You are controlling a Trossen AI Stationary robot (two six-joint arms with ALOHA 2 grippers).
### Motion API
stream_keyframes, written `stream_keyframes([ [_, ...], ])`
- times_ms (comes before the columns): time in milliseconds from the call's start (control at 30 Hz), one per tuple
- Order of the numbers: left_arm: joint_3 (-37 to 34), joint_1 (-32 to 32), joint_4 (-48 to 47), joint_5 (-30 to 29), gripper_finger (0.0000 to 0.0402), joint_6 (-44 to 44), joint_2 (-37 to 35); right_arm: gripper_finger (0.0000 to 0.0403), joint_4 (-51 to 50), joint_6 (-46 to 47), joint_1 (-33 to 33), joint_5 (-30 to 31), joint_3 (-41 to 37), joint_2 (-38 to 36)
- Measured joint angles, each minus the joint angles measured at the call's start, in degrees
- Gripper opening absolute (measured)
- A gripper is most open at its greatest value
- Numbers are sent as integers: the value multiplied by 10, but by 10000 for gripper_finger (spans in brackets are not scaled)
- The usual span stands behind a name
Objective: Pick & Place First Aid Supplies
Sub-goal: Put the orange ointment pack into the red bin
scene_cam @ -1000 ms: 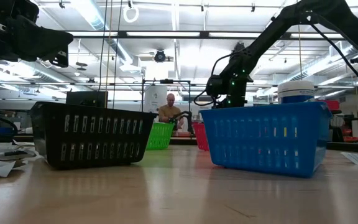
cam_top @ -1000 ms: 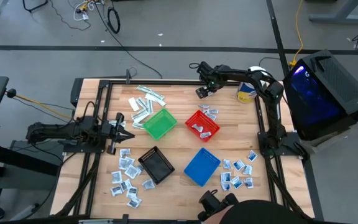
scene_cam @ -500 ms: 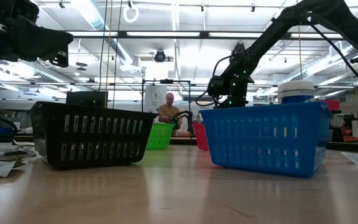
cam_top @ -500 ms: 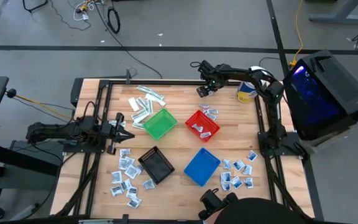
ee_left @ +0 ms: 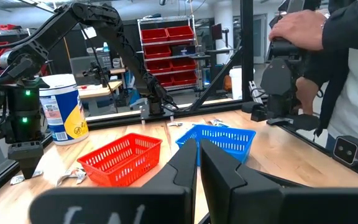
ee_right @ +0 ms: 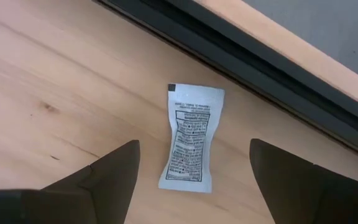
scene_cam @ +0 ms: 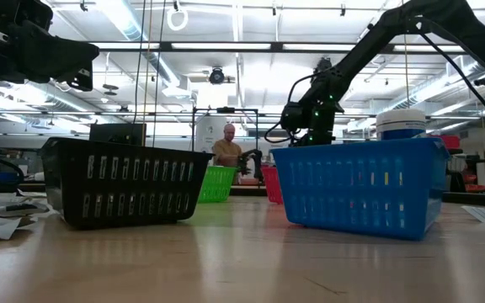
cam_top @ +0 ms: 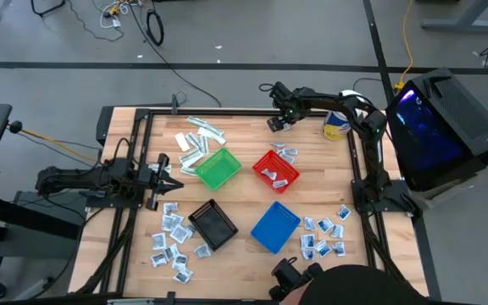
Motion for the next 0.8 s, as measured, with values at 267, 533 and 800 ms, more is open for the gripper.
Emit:
stream_keyframes([
  [267, 0, 0, 0, 0, 25, 0, 0, 307, -112, 23, 1, -29, 56, -12],
  [533, 0, 0, 0, 0, 25, 0, 0, 307, -154, 8, 0, -30, 110, -13],
  [800, 0, 0, 0, 0, 25, 0, 0, 307, -154, 8, 0, -29, 110, 3],
])
